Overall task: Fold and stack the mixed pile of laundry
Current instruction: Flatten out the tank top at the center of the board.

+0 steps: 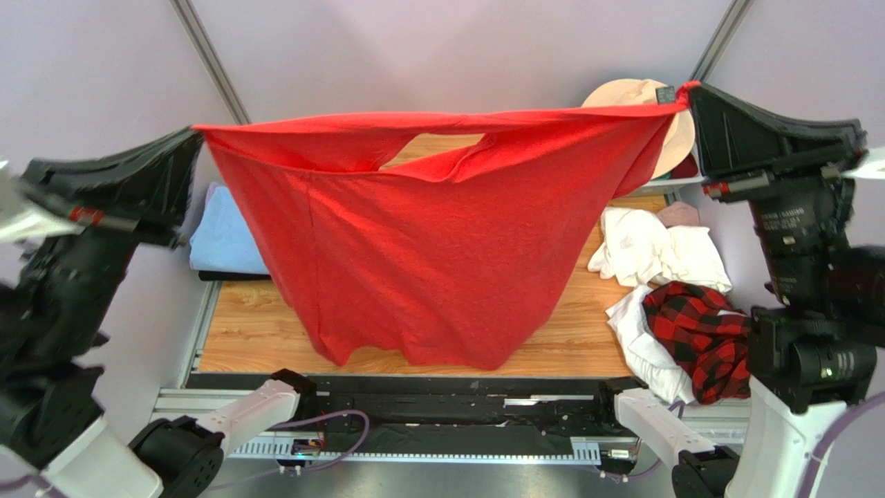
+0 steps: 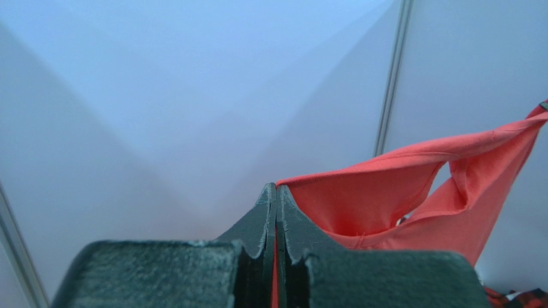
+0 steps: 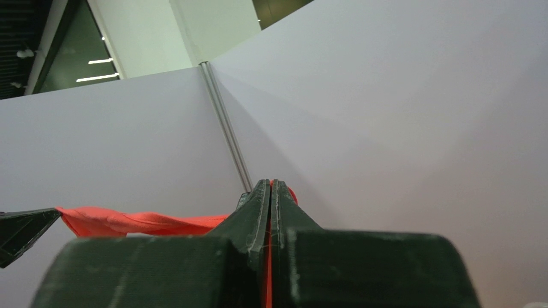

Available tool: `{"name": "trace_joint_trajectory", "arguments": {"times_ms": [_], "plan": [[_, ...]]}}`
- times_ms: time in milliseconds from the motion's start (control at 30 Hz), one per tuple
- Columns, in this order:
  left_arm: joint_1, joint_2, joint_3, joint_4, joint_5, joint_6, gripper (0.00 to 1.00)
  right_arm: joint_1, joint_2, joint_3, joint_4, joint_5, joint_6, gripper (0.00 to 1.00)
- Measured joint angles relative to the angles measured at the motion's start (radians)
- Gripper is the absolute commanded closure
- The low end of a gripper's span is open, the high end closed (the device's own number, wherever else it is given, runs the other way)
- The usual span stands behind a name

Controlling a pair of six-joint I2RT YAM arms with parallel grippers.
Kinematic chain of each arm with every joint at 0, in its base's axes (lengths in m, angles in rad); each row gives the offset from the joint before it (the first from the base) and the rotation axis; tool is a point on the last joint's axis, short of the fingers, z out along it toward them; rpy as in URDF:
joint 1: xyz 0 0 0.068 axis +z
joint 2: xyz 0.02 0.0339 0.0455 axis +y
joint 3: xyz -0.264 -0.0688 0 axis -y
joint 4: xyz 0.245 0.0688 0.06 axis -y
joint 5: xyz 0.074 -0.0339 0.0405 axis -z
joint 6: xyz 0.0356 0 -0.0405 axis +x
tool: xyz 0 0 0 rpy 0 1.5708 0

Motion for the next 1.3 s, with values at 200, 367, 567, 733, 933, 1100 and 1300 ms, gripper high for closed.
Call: {"name": "trace_joint_trajectory", "arguments": {"times_ms": [200,367,567,733,933,1100,1300], "plan": [[0.000,-0.113,0.020,0.044,0.061,-0.027,1.00,0.000,-0.111,0.033,-0.037,-0.014,0.017,1.00],[0.000,-0.088,0.018,0.153,0.097,-0.038,1.00,0.000,-0.123,0.122,-0.035,0.024,0.016,1.00],[0.000,0.110,-0.278,0.338,0.132,-0.069,1.00,-0.002,-0.060,-0.079,-0.051,0.248,0.011,1.00],[0.016,0.511,-0.431,0.412,0.196,-0.129,1.00,-0.012,0.206,-0.265,-0.110,0.416,0.006,1.00],[0.033,0.947,-0.395,0.299,0.271,-0.164,1.00,-0.072,0.474,-0.414,-0.229,0.477,0.018,1.00],[0.034,1.035,-0.270,0.268,0.318,-0.180,1.00,-0.120,0.488,-0.446,-0.226,0.511,0.025,1.00],[0.033,1.051,-0.116,0.316,0.372,-0.187,1.00,-0.145,0.493,-0.448,-0.188,0.536,0.025,1.00]]}}
